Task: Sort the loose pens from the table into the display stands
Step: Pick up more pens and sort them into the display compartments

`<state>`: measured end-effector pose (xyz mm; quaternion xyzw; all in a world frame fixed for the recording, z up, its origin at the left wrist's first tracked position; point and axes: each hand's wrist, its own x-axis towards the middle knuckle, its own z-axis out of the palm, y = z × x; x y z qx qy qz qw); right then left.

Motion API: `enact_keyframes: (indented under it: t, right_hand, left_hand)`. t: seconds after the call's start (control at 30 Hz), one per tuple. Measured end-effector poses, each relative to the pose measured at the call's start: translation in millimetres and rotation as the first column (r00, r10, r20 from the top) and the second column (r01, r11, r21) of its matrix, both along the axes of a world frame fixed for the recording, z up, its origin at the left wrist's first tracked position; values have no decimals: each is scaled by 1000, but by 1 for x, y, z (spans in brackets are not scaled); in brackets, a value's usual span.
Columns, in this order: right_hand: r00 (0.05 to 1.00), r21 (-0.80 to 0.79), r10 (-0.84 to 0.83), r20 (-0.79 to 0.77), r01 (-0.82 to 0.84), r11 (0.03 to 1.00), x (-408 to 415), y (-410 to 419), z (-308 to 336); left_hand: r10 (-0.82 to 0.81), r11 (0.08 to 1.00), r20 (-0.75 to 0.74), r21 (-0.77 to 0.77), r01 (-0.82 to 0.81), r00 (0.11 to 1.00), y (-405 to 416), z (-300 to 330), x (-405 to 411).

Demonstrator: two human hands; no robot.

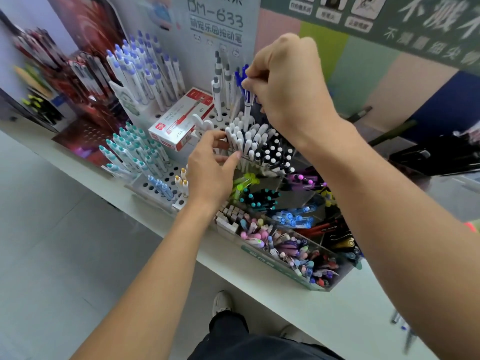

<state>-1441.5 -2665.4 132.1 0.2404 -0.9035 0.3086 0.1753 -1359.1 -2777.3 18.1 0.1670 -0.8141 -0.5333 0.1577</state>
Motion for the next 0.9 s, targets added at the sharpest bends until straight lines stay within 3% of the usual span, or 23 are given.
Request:
enact_keyframes:
  t: [0.23,0.37,0.5,0.6,0.77,0.9]
  right_hand:
    - [992,-149,-123,25,126,981,3,34,27]
    - [997,2,-51,56,51,999,16,34,34]
    - [999,117,-45,28,41,992,18,20,-4]
    - [992,207,-58,108,34,978,15,17,-30]
    - [993,352,-38,108,-2,936,11,15,-40]
    - [970,287,-78,229,9,958,4,25,-38]
  left_hand:
    - [-49,995,-45,-87,45,998,2,-1,0]
    - [-44,993,-109,-113,32,993,3,-1,-6]
    - [-43,987,-132,-160,22,990,1,-1,-8]
    - [-42,979,-122,-201,17,992,2,1,-6]
    - [-80,952,-133,-303,36,988,1,1,0]
    - [-121,934,-120,-350,72,985,-2,1,-2]
